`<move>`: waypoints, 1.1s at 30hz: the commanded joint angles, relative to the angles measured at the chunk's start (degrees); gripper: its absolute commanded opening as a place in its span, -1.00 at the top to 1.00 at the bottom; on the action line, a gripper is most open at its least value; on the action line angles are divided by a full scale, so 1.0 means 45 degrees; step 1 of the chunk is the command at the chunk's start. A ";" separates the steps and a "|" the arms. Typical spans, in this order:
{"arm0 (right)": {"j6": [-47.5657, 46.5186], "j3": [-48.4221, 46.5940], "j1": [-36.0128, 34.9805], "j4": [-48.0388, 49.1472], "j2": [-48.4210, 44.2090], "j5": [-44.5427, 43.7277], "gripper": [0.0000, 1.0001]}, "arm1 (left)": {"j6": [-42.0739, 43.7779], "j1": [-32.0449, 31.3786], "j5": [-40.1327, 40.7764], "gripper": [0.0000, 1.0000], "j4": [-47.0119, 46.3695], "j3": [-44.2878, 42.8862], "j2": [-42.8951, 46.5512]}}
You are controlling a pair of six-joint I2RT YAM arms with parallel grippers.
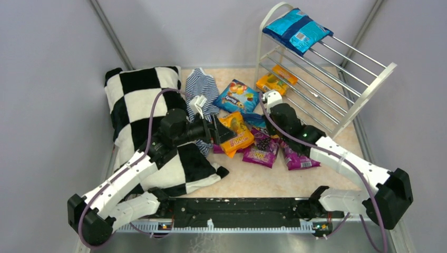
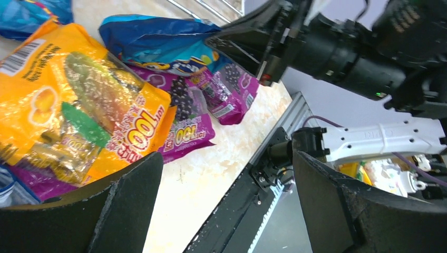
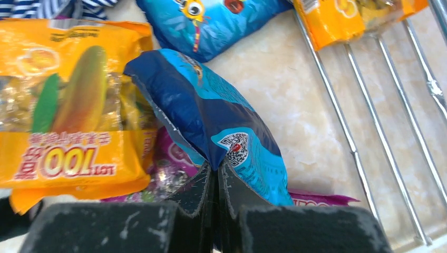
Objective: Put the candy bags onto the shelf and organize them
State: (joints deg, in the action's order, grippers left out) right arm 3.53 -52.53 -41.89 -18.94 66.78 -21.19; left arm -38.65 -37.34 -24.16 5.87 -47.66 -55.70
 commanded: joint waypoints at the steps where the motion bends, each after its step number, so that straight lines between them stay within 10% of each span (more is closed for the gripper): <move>1: 0.0155 -0.1239 -0.0084 0.1550 -0.1110 0.1502 1.00 | 0.0177 -0.0023 0.1253 -0.97 0.0218 -0.0265 0.0569; 25: 0.5181 -0.4732 -0.0071 0.2471 -0.1106 0.7506 1.00 | 0.0003 0.0166 0.2582 -0.98 -0.1550 0.1144 0.2613; 33: 0.3944 -0.4690 -0.0077 0.2784 -0.0069 0.7243 1.00 | -0.1585 0.0582 0.2622 -0.97 0.1316 -0.0244 0.2143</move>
State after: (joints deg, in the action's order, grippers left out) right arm 24.08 -68.79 -41.91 -16.99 65.60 10.87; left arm -41.80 -35.83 -12.75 6.44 -43.42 -44.91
